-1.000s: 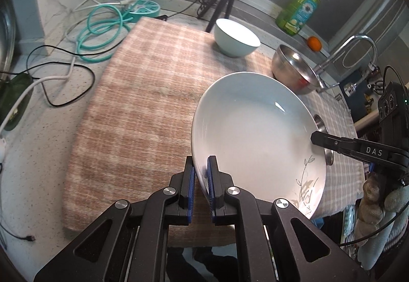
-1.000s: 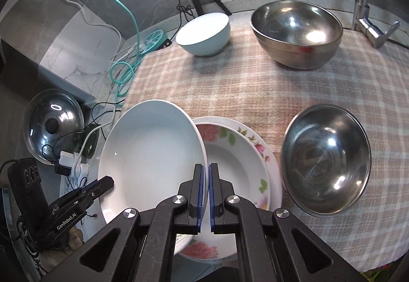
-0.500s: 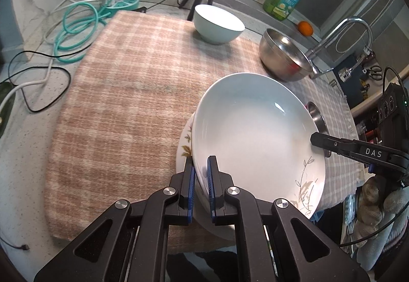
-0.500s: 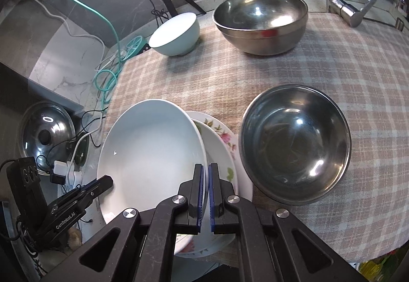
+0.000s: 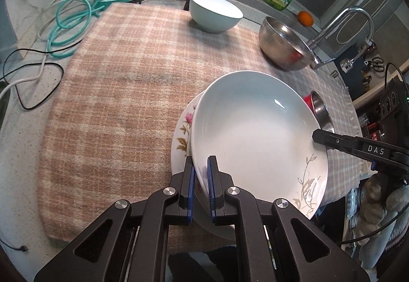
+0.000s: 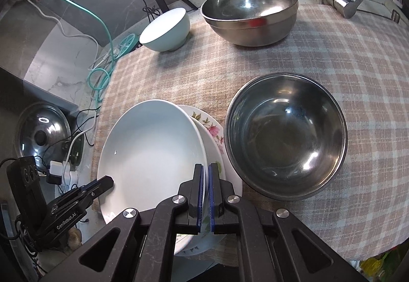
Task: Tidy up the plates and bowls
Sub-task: 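Lift the white twig-patterned plate and carry it over the floral plate stack with both grippers, then lower the white plate onto the floral plate stack with both grippers, then open both grippers and pull them back from the plate stack, then move both open grippers to the rim of the stainless steel bowl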
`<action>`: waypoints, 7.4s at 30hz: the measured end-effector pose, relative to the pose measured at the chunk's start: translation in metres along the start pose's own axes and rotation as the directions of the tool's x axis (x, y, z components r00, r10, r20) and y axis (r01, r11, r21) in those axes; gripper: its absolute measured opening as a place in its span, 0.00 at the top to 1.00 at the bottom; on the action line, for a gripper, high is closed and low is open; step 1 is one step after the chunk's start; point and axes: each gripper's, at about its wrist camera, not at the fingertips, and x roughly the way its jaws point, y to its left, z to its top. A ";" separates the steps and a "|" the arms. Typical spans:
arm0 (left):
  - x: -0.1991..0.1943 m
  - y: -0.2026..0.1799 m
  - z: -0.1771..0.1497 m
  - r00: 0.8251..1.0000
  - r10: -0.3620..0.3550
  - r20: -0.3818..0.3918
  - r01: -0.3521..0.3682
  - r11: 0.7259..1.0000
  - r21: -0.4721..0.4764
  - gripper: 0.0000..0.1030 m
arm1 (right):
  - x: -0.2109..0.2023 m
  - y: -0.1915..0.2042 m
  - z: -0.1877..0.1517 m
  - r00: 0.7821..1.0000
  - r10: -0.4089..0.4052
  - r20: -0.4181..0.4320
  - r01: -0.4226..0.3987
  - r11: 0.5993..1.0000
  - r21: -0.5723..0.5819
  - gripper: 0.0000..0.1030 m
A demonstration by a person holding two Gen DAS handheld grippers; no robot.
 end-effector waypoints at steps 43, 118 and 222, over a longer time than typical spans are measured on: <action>0.007 -0.013 0.000 0.997 0.073 -0.004 -0.072 0.994 0.086 0.92 | 0.014 -0.010 -0.005 0.999 -0.027 -0.024 0.027 1.000 0.005 0.96; 0.013 -0.031 -0.004 0.971 0.241 0.015 -0.237 0.940 0.244 0.84 | 0.013 0.008 -0.009 0.994 -0.113 -0.001 0.112 0.987 -0.117 0.93; 0.047 -0.148 0.126 0.982 0.063 0.180 -0.025 0.979 -0.204 0.82 | -0.033 -0.136 0.188 0.988 0.128 0.088 -0.100 0.959 -0.265 0.59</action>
